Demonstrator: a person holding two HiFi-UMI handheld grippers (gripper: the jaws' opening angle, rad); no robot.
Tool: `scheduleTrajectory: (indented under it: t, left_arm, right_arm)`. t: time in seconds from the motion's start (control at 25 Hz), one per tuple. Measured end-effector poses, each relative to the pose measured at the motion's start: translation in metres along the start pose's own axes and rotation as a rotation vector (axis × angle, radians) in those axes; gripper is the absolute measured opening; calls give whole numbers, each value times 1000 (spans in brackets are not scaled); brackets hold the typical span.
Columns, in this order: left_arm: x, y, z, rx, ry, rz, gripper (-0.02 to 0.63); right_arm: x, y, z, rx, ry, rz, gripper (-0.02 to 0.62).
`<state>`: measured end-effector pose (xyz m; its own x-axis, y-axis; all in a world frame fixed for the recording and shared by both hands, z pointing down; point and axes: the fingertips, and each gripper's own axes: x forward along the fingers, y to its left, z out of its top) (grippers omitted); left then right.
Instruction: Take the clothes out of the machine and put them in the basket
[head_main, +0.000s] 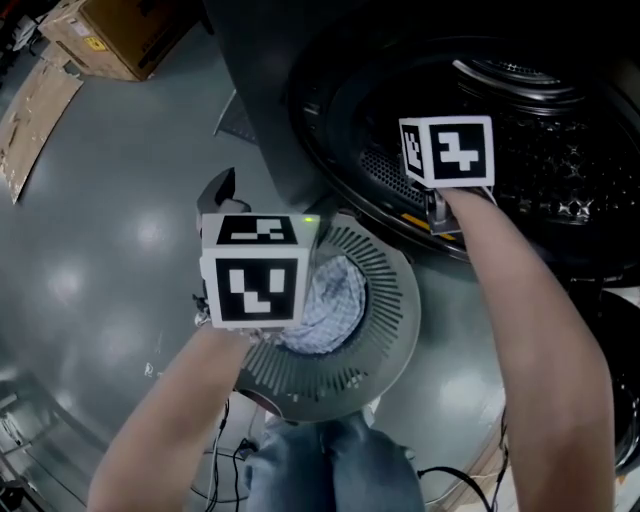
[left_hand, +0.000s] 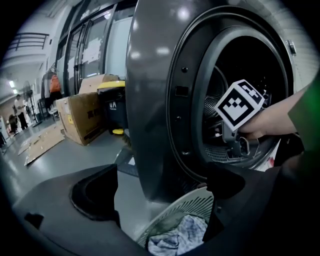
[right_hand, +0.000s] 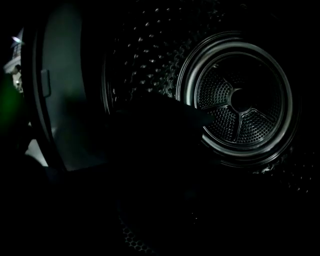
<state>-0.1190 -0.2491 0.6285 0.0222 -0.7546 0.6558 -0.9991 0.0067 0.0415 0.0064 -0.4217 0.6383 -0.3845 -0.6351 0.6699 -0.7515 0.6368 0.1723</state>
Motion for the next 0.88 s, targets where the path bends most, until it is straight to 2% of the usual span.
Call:
scheduleTrajectory:
  t: [0.12, 0.24, 0.28, 0.32, 0.36, 0.44, 0.56, 0.68, 0.88]
  left_arm:
    - [7, 2, 6, 0, -13, -1, 563]
    - [12, 2, 10, 17, -25, -7, 563]
    - [14, 2, 11, 26, -26, -9, 563]
    - [15, 2, 11, 31, -25, -10, 563]
    - [15, 2, 11, 33, -23, -11, 563]
    - [15, 3, 11, 25, -19, -10, 563]
    - [11, 0, 9, 11, -5, -15, 563]
    - [2, -6, 10, 14, 6, -28, 563]
    - [-27, -12, 15, 8, 28, -45, 563]
  right_arm:
    - [19, -6, -1, -61, 43, -41, 422]
    - [36, -8, -11, -23, 100, -19, 410]
    - [39, -5, -16, -10, 133, 12, 342]
    - [41, -1, -23, -14, 171, 45, 164]
    - [41, 3, -27, -33, 202, 69, 69]
    - [38, 4, -29, -75, 214, 74, 60]
    - [28, 6, -28, -164, 181, 37, 57]
    - [13, 22, -32, -222, 166, 54, 55]
    - [-27, 17, -21, -331, 144, -54, 54]
